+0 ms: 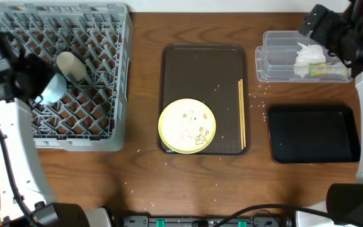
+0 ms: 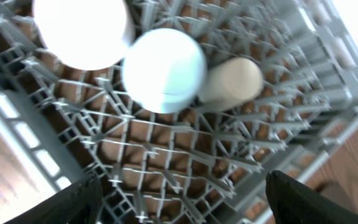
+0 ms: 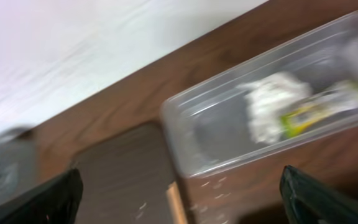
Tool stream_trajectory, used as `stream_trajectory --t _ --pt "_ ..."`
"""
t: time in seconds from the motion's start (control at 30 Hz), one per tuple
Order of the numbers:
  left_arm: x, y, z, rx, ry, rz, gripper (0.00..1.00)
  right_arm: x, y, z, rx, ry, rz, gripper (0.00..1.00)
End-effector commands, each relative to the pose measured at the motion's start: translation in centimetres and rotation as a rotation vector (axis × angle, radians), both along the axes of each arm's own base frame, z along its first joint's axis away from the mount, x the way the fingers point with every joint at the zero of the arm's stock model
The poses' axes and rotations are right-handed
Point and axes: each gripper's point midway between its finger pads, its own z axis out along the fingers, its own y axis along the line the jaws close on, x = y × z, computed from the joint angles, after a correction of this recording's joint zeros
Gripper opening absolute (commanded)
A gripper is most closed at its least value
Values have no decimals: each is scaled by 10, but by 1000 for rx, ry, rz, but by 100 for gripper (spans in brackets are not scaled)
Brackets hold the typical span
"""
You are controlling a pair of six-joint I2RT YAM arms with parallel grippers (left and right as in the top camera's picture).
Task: Sort waste into correct bins and load items into the dishwasher
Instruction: 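Move the right gripper down to the wooden chopsticks on the tray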
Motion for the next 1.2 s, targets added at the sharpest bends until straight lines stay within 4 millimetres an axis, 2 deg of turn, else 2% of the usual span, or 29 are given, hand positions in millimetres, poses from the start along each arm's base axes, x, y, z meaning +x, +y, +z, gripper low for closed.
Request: stream_trajectory --t 0.0,0.1,0.2,0.37,0.5,0.57,0.77,0.9,0.93,1.0,1.03,1.17 --pt "-5 12 0 0 4 38 87 -10 52 -16 87 51 219 99" --pt "-5 13 0 0 4 41 87 -20 78 -50 48 146 283 99" --pt "-5 13 0 0 5 41 88 -27 96 -84 -8 218 303 99" --pt "-5 13 0 0 4 41 89 -34 109 -129 -95 275 311 99" --pt "-5 13 0 0 4 41 89 -43 120 -168 -90 333 315 99" --pt "-5 13 0 0 4 41 94 -49 125 -188 -95 368 336 99" --pt "-5 13 0 0 4 41 95 -72 155 -239 -27 524 505 98" --pt "-5 13 0 0 4 41 95 -75 156 -252 -34 580 509 94" --pt "-5 13 0 0 4 41 95 -74 156 -252 -34 580 509 86" --pt "-5 13 0 0 4 41 95 -72 157 -252 -39 574 510 62" --pt "-5 13 0 0 4 41 95 -71 157 -252 -44 569 510 58" --pt "-5 13 0 0 5 41 95 -68 157 -255 -71 566 476 56"
